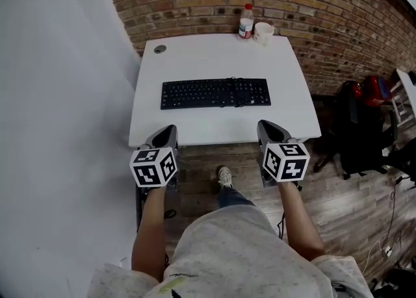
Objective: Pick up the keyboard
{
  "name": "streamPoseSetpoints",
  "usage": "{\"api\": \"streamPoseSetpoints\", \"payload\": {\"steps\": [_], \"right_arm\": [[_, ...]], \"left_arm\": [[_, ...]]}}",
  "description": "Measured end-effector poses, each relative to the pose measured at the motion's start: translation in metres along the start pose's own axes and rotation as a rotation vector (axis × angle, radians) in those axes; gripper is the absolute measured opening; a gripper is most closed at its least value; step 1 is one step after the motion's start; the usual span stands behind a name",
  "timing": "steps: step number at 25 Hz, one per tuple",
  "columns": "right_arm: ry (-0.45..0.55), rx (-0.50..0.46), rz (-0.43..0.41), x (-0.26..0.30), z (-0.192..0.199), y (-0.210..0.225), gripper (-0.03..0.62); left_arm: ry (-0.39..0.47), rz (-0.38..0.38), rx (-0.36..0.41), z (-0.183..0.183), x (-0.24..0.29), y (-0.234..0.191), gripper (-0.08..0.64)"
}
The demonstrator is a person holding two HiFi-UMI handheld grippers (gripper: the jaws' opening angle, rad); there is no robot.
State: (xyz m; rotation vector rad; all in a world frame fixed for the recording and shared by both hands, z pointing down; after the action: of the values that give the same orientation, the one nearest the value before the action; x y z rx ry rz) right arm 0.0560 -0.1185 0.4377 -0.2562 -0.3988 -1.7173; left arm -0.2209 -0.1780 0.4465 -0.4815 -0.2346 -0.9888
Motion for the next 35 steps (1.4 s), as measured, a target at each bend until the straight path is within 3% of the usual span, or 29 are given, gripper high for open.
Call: {"api": "streamPoseSetpoints", "payload": {"steps": [10, 16, 26, 35], "right_arm": [[-0.034, 0.058, 0.021, 0.081, -0.012, 0.053, 0.011], [-0.076, 0.061, 0.03, 0.12, -0.015, 0.084, 0.011], [-0.153, 0.033, 0.033, 0.17, -0.007, 0.122, 0.12], [-0.207, 0.013, 0.037, 0.201, -0.003, 0.151, 0.214]], "left_arm": [[-0.038, -0.04, -0.011, -0.028, 0.079, -0.034, -0.005], [-0.079, -0.078, -0.029, -0.033, 0.12, -0.057, 0.087], [-0.125, -0.183, -0.08, -0.028, 0.172, -0.101, 0.271], [-0.174, -0.234, -0.079, -0.024, 0.204, -0.115, 0.365]]}}
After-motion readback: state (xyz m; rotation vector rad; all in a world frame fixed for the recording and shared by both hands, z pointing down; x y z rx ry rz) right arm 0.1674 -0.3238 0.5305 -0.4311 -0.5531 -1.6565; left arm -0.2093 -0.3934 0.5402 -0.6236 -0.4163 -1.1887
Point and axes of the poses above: the fingertips, and each gripper's own axes: x forward along the fingers, y to its right, z out of its underside, the point moved 4 cm from there along -x, backward along the fingers, and after that the axes turned 4 degrees about -x, right-handed, at the moved point
